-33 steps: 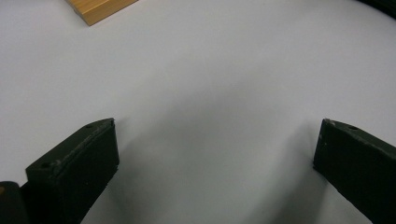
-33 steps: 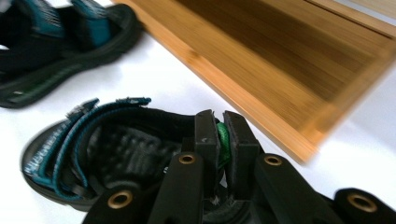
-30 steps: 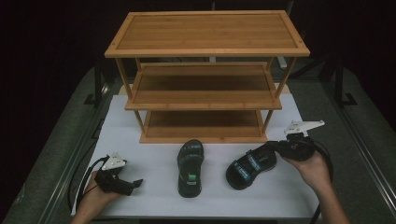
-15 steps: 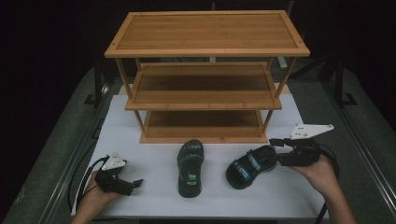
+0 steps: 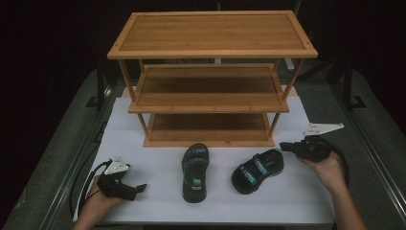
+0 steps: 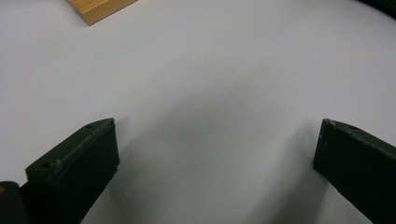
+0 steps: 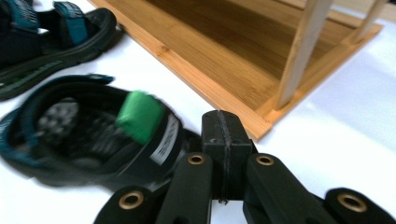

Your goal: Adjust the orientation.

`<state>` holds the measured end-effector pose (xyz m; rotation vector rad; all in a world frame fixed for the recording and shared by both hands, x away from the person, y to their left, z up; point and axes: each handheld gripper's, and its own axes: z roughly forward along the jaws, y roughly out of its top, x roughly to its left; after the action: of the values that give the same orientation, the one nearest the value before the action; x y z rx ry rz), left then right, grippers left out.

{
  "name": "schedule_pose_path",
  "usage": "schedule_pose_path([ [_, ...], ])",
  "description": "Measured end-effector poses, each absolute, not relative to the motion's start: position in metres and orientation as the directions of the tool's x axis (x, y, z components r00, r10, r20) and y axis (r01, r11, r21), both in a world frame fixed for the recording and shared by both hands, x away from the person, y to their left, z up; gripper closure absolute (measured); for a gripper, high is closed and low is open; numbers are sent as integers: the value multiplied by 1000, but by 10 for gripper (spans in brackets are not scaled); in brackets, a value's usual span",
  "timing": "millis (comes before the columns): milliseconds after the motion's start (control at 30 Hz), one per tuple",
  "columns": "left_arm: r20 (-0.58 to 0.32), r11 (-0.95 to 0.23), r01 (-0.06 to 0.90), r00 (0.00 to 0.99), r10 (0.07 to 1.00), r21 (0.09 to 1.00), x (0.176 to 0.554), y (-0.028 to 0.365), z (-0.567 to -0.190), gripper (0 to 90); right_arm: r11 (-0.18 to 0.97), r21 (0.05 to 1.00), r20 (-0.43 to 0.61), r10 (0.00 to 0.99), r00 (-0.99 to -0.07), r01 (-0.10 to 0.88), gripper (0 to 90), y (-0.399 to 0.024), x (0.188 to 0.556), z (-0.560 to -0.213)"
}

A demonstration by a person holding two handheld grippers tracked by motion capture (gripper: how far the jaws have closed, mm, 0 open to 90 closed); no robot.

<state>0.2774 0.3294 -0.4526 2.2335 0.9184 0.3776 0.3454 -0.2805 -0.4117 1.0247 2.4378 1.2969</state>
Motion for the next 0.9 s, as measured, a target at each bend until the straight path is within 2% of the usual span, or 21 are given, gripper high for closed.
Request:
schedule_pose_path([
  [233,7,-517,508,708,706,689,277,329,-453,0,412,761,169,621,-766,502,897,-264,363,-434],
  [400,7,-517,508,708,706,689,277,329,-453,0,406,760,181,618,-765,508,897,-265,363,-437],
  [900,8,-519,508,709,705,687,277,330,-453,0,426,736,201,605,-771,526,897,-285,313,-434],
])
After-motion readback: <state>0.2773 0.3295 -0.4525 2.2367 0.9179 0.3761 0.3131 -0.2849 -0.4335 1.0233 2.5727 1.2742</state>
